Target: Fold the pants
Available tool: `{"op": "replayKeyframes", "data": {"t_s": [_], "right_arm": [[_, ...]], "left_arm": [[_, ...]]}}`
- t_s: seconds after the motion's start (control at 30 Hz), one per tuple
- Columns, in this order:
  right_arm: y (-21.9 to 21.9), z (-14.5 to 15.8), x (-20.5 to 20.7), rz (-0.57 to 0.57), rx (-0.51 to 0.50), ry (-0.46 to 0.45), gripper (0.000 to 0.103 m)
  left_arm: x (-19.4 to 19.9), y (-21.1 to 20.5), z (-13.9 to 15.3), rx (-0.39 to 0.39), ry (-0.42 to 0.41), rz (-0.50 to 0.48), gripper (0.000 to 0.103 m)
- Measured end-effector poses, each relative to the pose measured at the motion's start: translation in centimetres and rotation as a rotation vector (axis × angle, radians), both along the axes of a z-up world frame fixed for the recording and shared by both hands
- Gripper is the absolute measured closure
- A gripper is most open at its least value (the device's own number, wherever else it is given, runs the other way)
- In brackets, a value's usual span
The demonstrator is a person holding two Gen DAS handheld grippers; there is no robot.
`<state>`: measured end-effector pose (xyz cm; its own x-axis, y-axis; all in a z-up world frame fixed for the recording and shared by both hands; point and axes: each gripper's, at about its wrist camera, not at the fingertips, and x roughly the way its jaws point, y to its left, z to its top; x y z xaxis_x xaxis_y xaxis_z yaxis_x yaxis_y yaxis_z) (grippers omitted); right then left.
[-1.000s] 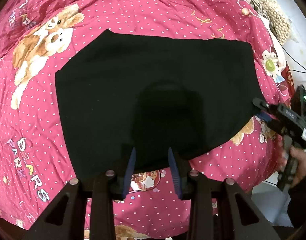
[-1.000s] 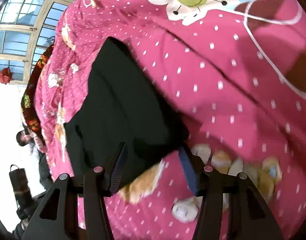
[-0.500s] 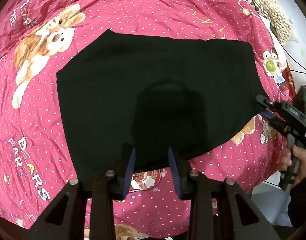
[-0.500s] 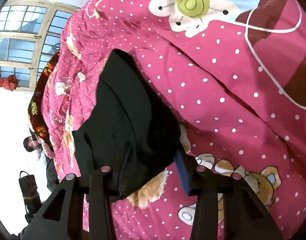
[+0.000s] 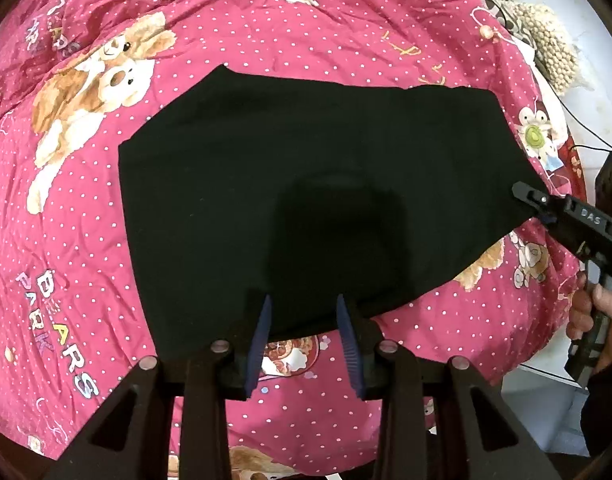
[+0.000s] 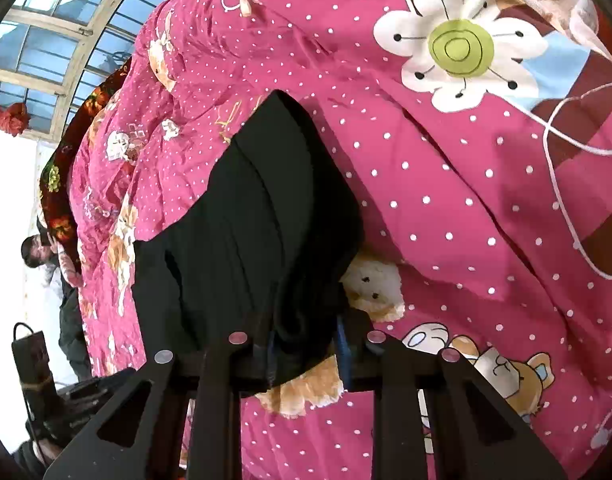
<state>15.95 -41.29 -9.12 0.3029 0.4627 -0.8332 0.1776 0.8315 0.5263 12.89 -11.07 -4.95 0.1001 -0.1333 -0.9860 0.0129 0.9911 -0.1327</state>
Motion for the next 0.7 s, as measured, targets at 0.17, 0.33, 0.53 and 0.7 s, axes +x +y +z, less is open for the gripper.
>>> {"op": "replayKeyframes", "data": {"t_s": [0.17, 0.33, 0.53, 0.7], "right_arm": [[1.5, 2.9, 0.0, 0.046, -0.004, -0.064, 0.081], [4.9, 6.3, 0.5, 0.132, -0.038, -0.135, 0.081], [10.7, 9.1, 0.7, 0.267, -0.079, -0.191, 0.081], [16.6, 9.9, 0.4, 0.391, -0.111, -0.206, 0.082]], "left_arm": [[-0.4, 1.7, 0.5, -0.017, -0.026, 0.044, 0.066], [-1.4, 3.4, 0.8, -0.045, -0.053, 0.084, 0.066], [-3.1, 6.9, 1.2, -0.079, -0.082, 0.144, 0.066], [-4.9, 10.6, 0.9, -0.092, -0.09, 0.215, 0.066]]}}
